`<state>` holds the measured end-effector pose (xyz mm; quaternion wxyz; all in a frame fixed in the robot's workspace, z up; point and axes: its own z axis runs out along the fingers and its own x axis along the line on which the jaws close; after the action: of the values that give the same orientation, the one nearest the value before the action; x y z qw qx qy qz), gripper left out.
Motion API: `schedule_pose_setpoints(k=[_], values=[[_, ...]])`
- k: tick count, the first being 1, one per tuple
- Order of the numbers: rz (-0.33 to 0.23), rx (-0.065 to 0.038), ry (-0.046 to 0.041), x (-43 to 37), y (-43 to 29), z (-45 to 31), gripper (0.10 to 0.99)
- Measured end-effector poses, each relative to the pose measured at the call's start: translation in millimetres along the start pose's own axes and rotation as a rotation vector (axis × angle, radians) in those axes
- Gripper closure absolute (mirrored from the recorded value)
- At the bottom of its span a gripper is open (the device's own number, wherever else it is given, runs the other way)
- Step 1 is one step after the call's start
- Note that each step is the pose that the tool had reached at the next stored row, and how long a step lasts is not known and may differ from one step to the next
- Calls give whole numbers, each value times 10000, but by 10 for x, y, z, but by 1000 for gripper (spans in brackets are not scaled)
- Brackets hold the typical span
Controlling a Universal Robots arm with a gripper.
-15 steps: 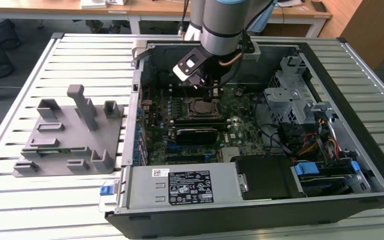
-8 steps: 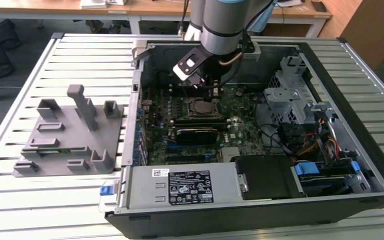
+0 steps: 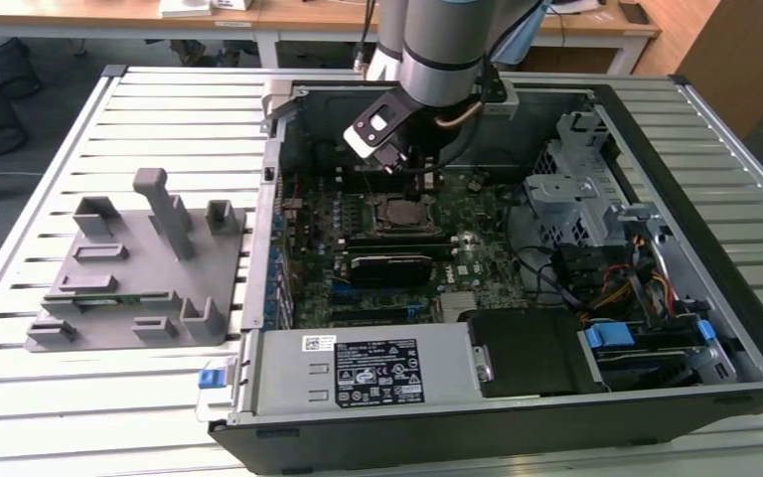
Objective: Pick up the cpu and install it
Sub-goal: 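Install the first cpu locking lever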
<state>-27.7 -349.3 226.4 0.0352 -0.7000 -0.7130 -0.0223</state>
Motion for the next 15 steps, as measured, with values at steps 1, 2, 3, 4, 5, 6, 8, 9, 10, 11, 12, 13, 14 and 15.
schedule_pose_setpoints(k=[1,2,3,4,5,6,8,9,10,11,12,13,14,15], values=[[0,0,0,1,0,-6,976],[0,0,1,1,0,-11,976],[0,-1,1,2,0,-18,976],[0,-1,0,2,0,-25,976],[0,0,0,3,-1,-33,976],[0,0,0,3,0,-36,976],[0,-1,2,4,-1,-41,976],[0,-1,1,4,-1,-45,976],[0,0,0,4,-1,-48,976],[0,0,0,4,-1,-51,976],[0,-1,0,5,-1,-54,976],[0,0,0,5,-1,-57,976],[0,0,0,5,-1,-60,976],[0,0,0,5,-1,-62,976]])
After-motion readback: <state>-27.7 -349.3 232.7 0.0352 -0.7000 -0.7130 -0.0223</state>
